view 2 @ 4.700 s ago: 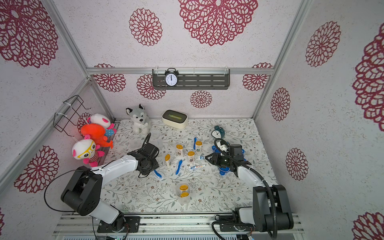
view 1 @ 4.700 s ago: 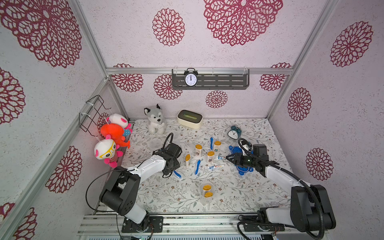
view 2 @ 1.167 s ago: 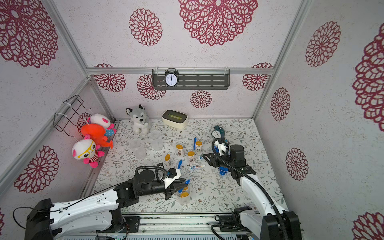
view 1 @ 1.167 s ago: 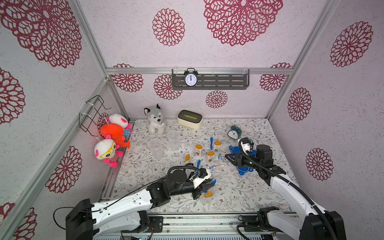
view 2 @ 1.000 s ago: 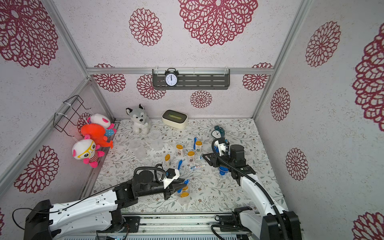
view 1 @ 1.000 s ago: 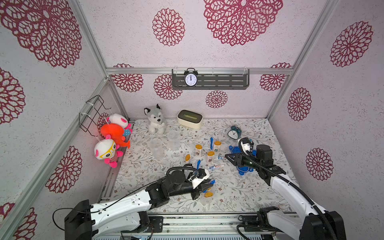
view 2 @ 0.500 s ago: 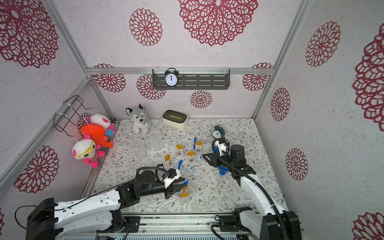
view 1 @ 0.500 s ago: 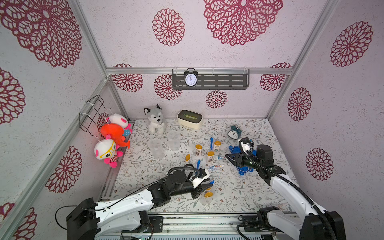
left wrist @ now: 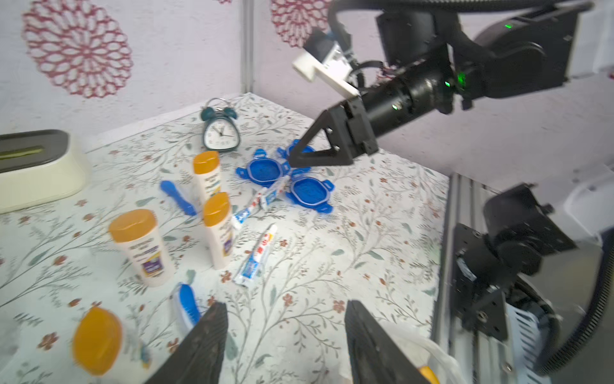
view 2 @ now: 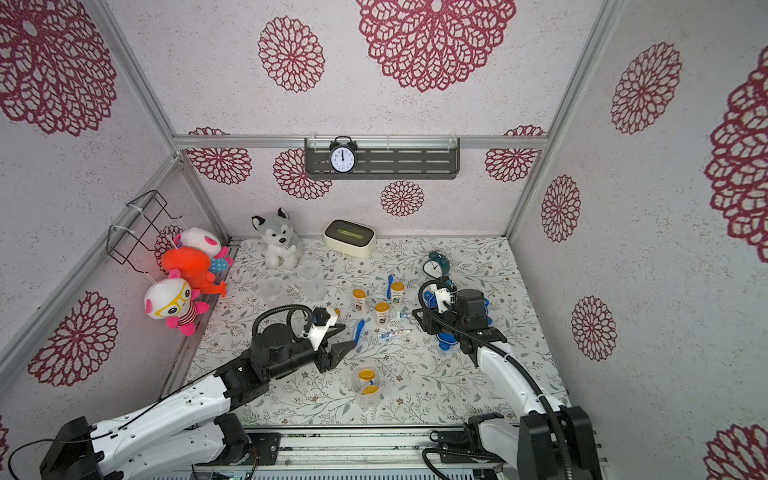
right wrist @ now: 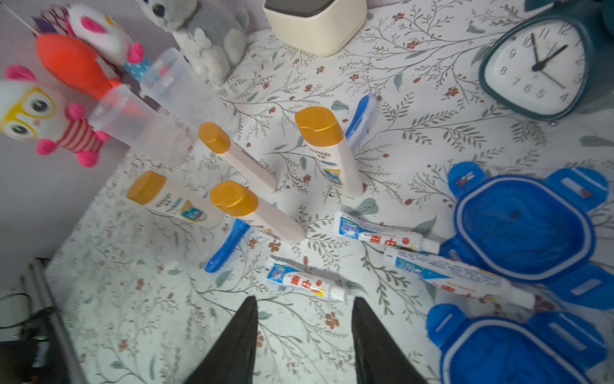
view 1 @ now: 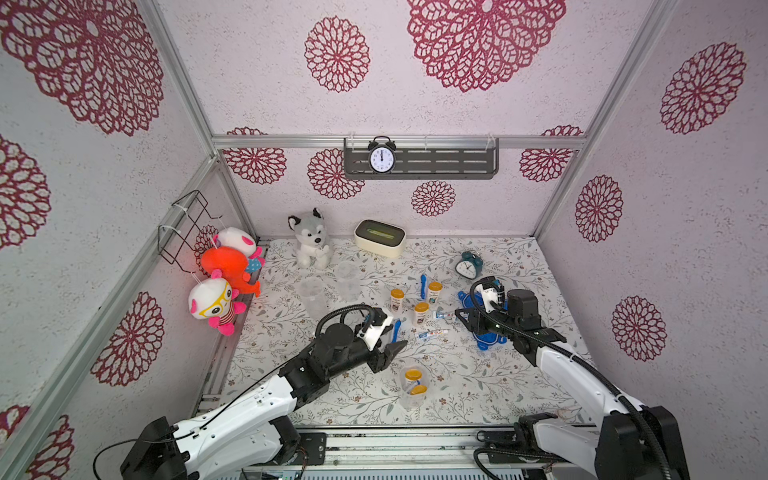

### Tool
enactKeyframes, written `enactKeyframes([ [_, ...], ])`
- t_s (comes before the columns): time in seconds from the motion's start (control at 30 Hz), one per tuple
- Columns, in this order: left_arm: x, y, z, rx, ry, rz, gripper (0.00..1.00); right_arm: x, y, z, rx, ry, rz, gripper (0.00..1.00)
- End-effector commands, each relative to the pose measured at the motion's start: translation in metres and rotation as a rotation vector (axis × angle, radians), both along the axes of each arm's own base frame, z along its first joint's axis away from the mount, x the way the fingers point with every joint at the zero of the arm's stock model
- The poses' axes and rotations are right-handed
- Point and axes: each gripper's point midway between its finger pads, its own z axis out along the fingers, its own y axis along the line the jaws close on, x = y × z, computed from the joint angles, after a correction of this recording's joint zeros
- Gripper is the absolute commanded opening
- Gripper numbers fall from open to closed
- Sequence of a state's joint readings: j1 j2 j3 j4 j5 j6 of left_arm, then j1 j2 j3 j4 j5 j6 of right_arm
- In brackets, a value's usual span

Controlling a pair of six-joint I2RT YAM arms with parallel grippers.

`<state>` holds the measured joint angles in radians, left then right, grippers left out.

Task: Pack away toiletry kits
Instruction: Pick up the toiletry item from the center of the board.

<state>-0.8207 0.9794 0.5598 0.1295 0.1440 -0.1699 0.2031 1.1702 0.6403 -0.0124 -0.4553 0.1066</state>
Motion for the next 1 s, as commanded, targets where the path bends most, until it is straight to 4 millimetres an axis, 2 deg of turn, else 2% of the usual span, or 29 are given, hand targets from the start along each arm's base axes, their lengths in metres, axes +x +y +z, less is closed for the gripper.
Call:
enactKeyframes([
  [0.0,0.005,0.005,-0.011,0.04,0.097,0.017,0.63,0.017,-0.011,-0.007,-0.214,-0.105,0.068,0.47],
  [0.1,-0.001,0.005,-0.023,0.113,0.146,-0.037,0.64,0.016,-0.013,-0.021,-0.303,-0.12,0.139,0.47],
  [0.27,0.002,0.014,-0.028,0.138,0.145,-0.064,0.65,-0.007,0.016,-0.035,-0.303,-0.212,0.439,0.48],
  [0.4,0.006,0.017,-0.033,0.144,0.162,-0.05,0.65,-0.016,0.027,-0.05,-0.298,-0.227,0.559,0.5],
  [0.63,0.017,0.017,-0.048,0.153,0.194,-0.02,0.64,-0.014,0.029,-0.082,-0.375,-0.223,0.707,0.46],
  [0.97,0.023,0.017,-0.054,0.156,0.211,-0.008,0.64,-0.001,0.037,-0.094,-0.338,-0.172,0.743,0.43],
])
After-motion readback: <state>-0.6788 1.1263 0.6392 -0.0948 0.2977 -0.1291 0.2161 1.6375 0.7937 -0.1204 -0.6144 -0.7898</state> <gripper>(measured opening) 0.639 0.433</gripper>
